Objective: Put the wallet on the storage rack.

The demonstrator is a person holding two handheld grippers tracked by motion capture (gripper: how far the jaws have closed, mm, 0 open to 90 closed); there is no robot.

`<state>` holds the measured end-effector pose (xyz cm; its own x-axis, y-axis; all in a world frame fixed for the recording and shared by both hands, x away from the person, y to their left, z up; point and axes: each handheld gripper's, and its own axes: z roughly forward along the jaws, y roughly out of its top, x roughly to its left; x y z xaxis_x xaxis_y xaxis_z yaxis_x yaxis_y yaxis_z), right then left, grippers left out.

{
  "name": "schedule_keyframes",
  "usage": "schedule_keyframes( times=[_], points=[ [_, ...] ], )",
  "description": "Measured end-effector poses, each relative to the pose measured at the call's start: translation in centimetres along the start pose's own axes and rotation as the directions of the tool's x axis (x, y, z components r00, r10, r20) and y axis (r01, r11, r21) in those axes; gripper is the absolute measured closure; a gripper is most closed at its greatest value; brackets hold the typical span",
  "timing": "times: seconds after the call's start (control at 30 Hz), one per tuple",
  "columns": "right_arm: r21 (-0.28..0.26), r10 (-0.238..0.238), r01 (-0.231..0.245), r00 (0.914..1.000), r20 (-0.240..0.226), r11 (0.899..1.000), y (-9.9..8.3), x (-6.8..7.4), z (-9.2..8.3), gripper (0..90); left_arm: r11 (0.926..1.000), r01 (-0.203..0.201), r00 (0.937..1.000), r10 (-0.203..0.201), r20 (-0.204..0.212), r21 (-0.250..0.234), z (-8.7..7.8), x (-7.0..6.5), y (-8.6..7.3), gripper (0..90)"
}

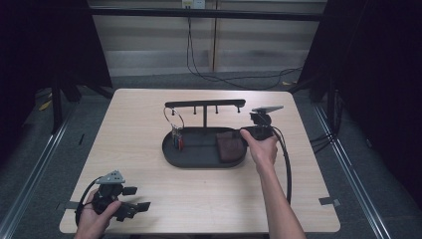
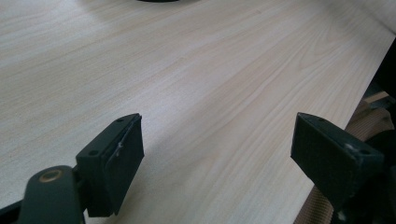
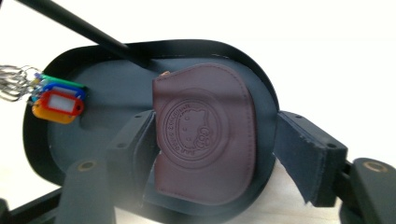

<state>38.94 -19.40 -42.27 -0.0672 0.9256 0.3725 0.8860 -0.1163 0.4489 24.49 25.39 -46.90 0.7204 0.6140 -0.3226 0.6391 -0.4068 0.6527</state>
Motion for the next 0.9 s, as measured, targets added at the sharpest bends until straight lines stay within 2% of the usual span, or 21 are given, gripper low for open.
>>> schedule_keyframes(
  times=[0.23,0.27,0.4,0.47,0.63,0.83,0.9],
  points=[
    [-0.021,-0.034,0.033,0.9987,-0.038,0.999,-0.6,0.0,-1.2,26.3,0.9998,0.012,0.9999,-0.012,0.004,-0.016,-0.5,0.2,-0.1,17.0],
    [-0.016,-0.034,0.033,0.9974,-0.063,0.999,-0.8,-0.1,-1.3,25.8,0.9997,0.013,0.9999,-0.013,-0.002,-0.020,-0.4,0.2,-0.1,17.0],
    [-0.022,-0.038,0.036,0.9957,-0.085,0.999,-1.5,-0.6,-1.9,24.7,0.9998,0.012,0.9999,-0.012,0.000,-0.015,-0.4,0.3,0.0,17.0],
    [-0.028,-0.066,0.063,0.9930,-0.098,0.998,-2.0,-1.1,-2.3,25.6,0.9997,0.014,0.9999,-0.014,-0.001,-0.018,-0.4,0.3,-0.1,17.0],
    [-0.034,-0.070,0.066,0.9905,-0.119,0.997,-2.6,-1.7,-3.0,23.3,0.9994,0.024,0.9996,-0.024,-0.011,-0.024,-0.5,0.3,0.0,17.0],
    [-0.047,-0.114,0.109,0.9860,-0.122,0.993,-4.2,-2.1,-4.0,23.0,0.9993,0.028,0.9994,-0.029,-0.021,-0.026,-0.5,0.5,-0.1,17.0],
    [-0.049,-0.110,0.105,0.9857,-0.128,0.993,-4.5,-2.3,-4.1,23.1,0.9992,0.032,0.9992,-0.032,-0.022,-0.026,-0.5,0.5,-0.1,17.0]
  ],
)
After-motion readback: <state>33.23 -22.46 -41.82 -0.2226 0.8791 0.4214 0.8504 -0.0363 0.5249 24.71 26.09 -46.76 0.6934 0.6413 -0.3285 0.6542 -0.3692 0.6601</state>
